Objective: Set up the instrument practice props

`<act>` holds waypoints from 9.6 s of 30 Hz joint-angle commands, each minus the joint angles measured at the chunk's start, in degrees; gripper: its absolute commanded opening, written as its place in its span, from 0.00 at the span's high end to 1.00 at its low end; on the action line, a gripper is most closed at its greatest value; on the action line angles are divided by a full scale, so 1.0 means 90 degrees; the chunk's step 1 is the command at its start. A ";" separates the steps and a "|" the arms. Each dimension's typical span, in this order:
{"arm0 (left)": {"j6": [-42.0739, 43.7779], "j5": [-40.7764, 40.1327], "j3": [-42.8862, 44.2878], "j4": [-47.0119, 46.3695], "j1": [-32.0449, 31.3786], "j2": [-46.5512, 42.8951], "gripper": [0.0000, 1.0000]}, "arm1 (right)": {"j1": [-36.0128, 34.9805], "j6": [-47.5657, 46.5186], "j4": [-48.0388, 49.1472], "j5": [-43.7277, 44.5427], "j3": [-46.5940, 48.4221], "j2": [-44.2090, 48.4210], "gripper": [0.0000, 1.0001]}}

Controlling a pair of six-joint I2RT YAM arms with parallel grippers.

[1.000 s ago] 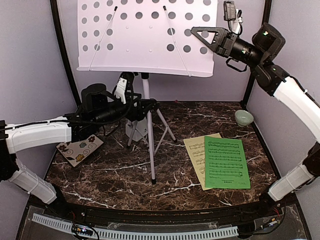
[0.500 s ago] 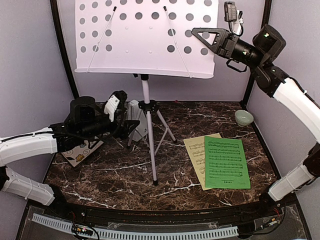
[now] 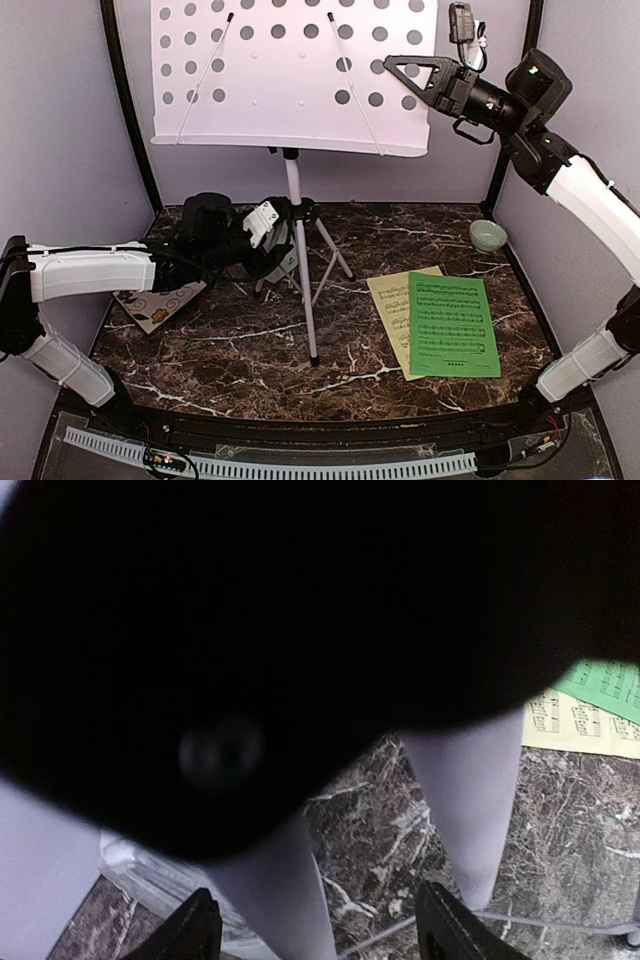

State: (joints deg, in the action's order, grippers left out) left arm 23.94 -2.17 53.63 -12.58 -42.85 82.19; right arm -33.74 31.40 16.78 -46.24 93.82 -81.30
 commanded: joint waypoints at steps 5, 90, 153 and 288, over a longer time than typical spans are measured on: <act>0.0886 -0.0207 -0.0125 -0.0842 0.0019 -0.0261 0.60 | -0.0034 -0.0194 0.1728 0.0586 0.0611 0.0580 1.00; 0.0110 -0.2604 0.1099 -0.1012 -0.0244 0.2550 0.98 | 0.0675 -0.1215 -0.2789 0.2247 -0.0384 0.2200 0.00; -0.3889 0.0772 -0.0408 -0.0374 -0.2121 0.0623 0.27 | 0.3715 0.1391 -0.4274 0.3077 -0.7790 0.2094 0.26; -0.5024 0.1892 0.7399 0.4888 -0.2009 0.7081 0.64 | 0.3130 0.1914 -0.3315 0.2239 -0.7380 0.1774 0.36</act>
State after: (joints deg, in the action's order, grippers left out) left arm -20.71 13.28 120.62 28.34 -60.58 143.28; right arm -5.58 52.66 -5.85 -30.55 22.63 -65.82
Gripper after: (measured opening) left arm 0.357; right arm 0.622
